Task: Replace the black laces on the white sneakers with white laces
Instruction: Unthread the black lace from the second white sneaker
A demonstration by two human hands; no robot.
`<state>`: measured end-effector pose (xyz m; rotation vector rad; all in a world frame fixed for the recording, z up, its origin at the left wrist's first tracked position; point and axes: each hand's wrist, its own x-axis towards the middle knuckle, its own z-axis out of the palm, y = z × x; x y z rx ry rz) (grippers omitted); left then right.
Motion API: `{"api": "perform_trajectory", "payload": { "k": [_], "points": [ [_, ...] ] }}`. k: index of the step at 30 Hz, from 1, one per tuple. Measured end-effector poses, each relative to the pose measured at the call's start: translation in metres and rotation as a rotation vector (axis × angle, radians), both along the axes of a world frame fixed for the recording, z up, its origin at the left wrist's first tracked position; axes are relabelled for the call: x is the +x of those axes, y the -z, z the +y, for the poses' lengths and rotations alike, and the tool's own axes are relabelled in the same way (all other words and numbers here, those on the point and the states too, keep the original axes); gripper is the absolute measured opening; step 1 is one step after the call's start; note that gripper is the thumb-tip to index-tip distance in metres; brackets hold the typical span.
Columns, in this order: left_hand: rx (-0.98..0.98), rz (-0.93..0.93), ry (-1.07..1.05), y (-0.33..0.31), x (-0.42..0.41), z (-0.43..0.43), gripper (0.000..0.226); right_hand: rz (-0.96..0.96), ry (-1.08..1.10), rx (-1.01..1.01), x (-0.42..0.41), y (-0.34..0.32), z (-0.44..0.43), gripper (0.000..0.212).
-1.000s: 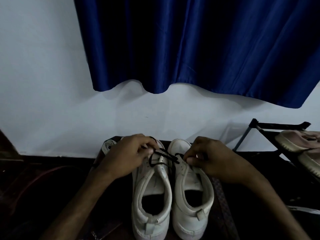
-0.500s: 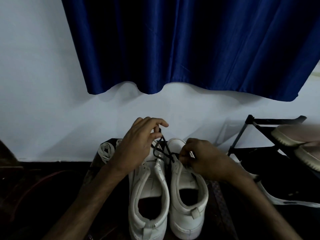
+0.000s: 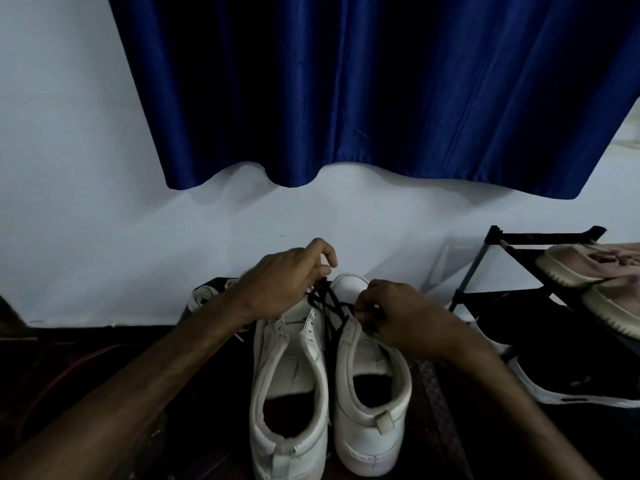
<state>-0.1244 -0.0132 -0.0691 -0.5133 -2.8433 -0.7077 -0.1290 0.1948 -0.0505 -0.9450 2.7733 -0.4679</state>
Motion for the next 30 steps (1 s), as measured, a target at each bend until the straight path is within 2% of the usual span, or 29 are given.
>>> {"api": "perform_trajectory", "payload": {
  "k": [3, 5, 7, 10, 13, 16, 18, 21, 22, 23, 26, 28, 29, 30],
  "points": [
    [0.073, 0.060, -0.055, -0.008, -0.010, -0.012, 0.020, -0.003, 0.000, -0.005, -0.001, 0.000, 0.000, 0.015],
    [0.112, 0.099, -0.087, -0.013, -0.021, -0.022, 0.040, -0.004, -0.004, -0.003, 0.000, 0.000, 0.000, 0.016],
    [-0.006, 0.082, -0.071, -0.019, -0.032, -0.028, 0.062, -0.001, -0.014, 0.005, 0.001, 0.000, 0.000, 0.017],
    [-0.325, 0.251, -0.017, -0.024, -0.047, -0.033, 0.084, 0.006, -0.041, 0.023, 0.001, -0.001, -0.001, 0.017],
    [-0.305, 0.448, 0.007, -0.025, -0.058, -0.033, 0.083, 0.010, -0.049, 0.033, 0.000, -0.001, -0.001, 0.018],
    [-0.018, 0.531, -0.143, -0.026, -0.060, -0.019, 0.086, 0.022, -0.069, 0.043, 0.001, -0.003, -0.001, 0.020],
    [0.341, 0.512, -0.213, -0.032, -0.062, 0.000, 0.079, 0.024, -0.076, 0.046, 0.001, -0.002, -0.002, 0.019],
    [0.977, 0.366, -0.092, -0.053, -0.059, 0.039, 0.065, 0.030, -0.075, 0.038, -0.001, -0.001, -0.002, 0.020],
    [1.132, 0.314, -0.046, -0.061, -0.056, 0.050, 0.063, 0.028, -0.077, 0.035, -0.001, 0.000, -0.002, 0.021],
    [1.218, 0.277, -0.014, -0.067, -0.053, 0.058, 0.062, 0.027, -0.077, 0.028, -0.002, 0.000, -0.002, 0.022],
    [1.281, 0.219, 0.092, -0.071, -0.041, 0.063, 0.063, -0.020, -0.049, -0.042, -0.006, 0.002, 0.004, 0.014],
    [1.436, 0.156, 0.127, -0.074, -0.028, 0.061, 0.066, -0.082, -0.012, -0.124, -0.006, -0.001, 0.011, 0.010],
    [1.463, 0.194, 0.163, -0.075, -0.025, 0.059, 0.068, -0.102, 0.000, -0.150, -0.006, -0.002, 0.013, 0.011],
    [1.392, 0.291, 0.215, -0.074, -0.024, 0.057, 0.071, -0.108, 0.003, -0.162, -0.005, -0.003, 0.014, 0.012]
  ]
}}
